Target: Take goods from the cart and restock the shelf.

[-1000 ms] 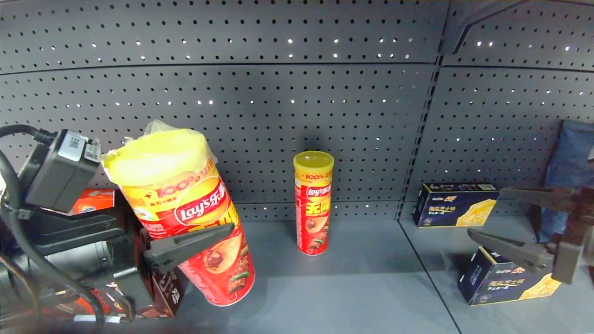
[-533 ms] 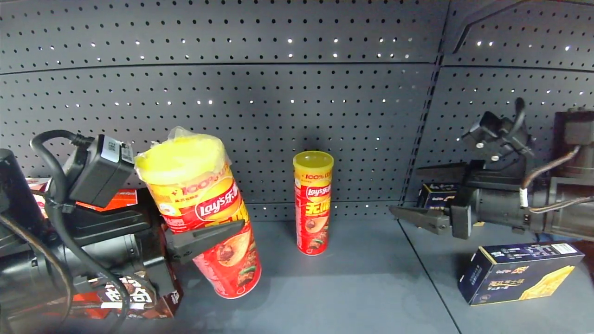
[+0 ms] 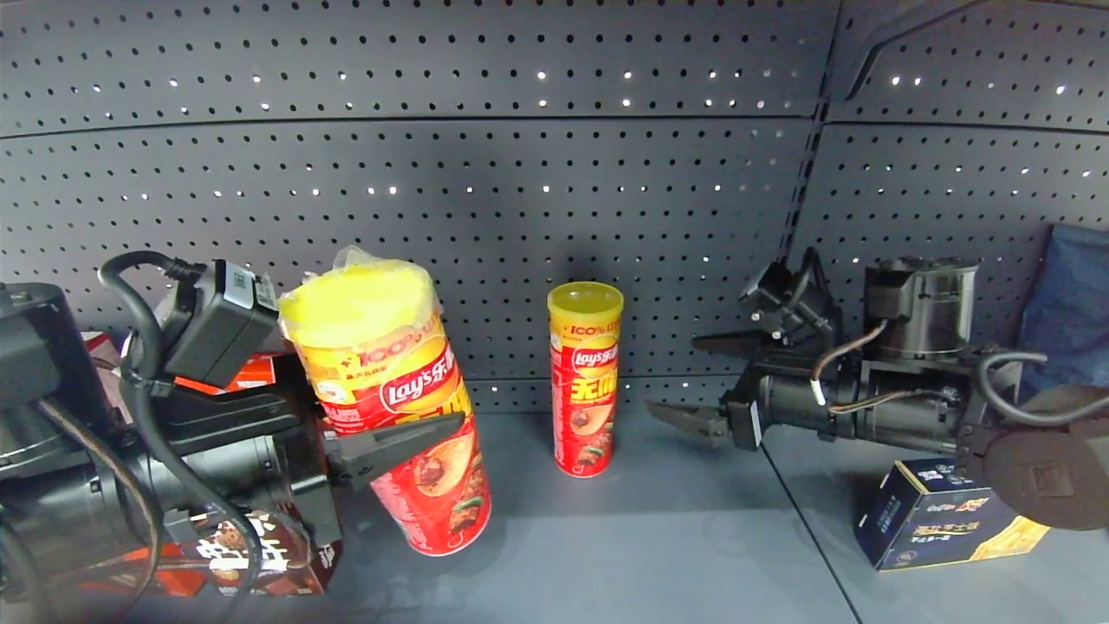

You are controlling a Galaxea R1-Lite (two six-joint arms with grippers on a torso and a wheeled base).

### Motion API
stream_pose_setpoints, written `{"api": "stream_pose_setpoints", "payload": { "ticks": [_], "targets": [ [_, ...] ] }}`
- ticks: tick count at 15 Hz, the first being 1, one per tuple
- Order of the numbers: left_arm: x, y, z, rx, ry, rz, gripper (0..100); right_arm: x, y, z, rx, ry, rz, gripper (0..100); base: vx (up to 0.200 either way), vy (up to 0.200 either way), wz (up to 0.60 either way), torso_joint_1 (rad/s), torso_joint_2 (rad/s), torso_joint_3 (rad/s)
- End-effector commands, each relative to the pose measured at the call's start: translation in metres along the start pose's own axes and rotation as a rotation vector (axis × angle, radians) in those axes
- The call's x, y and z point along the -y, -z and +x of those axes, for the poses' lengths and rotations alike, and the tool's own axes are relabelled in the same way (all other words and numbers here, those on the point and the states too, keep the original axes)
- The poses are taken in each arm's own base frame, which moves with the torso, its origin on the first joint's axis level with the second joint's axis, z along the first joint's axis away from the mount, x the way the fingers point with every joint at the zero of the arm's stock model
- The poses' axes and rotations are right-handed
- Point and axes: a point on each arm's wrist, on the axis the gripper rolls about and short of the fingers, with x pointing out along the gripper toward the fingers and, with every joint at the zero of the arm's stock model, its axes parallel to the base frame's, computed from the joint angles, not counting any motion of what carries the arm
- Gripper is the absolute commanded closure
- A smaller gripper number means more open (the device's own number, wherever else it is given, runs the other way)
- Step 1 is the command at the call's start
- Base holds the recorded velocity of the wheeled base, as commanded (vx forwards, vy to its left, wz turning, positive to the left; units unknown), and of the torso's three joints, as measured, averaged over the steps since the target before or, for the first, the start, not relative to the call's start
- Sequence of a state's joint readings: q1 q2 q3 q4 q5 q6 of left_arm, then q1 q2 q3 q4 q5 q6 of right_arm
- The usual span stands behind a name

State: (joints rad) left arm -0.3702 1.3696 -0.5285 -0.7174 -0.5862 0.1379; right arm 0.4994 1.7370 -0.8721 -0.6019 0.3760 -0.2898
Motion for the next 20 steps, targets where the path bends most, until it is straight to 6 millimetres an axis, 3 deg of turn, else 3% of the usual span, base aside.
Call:
{"api": "stream_pose_setpoints", "payload": {
  "ticks": [1,6,14,20],
  "targets": [
    [0.000,0.000,0.000,0.000,0.001,0.000,100,-0.005,0.015,0.010,-0.038,-0.027,0.033,0,0.000,0.000,0.00,0.000,0.00,0.000],
    [0.000,-0.002,0.000,0.006,0.000,0.004,100,-0.007,0.018,0.020,0.005,-0.035,0.040,0,0.000,0.000,0.00,0.000,0.00,0.000],
    [0.001,0.000,-0.001,0.001,-0.001,0.001,100,-0.010,0.038,0.047,0.012,-0.110,0.045,0,0.000,0.000,0.00,0.000,0.00,0.000],
    [0.000,-0.001,-0.001,0.004,-0.003,0.003,100,-0.006,0.038,0.060,0.039,-0.135,0.037,0,0.000,0.000,0.00,0.000,0.00,0.000]
  ]
}}
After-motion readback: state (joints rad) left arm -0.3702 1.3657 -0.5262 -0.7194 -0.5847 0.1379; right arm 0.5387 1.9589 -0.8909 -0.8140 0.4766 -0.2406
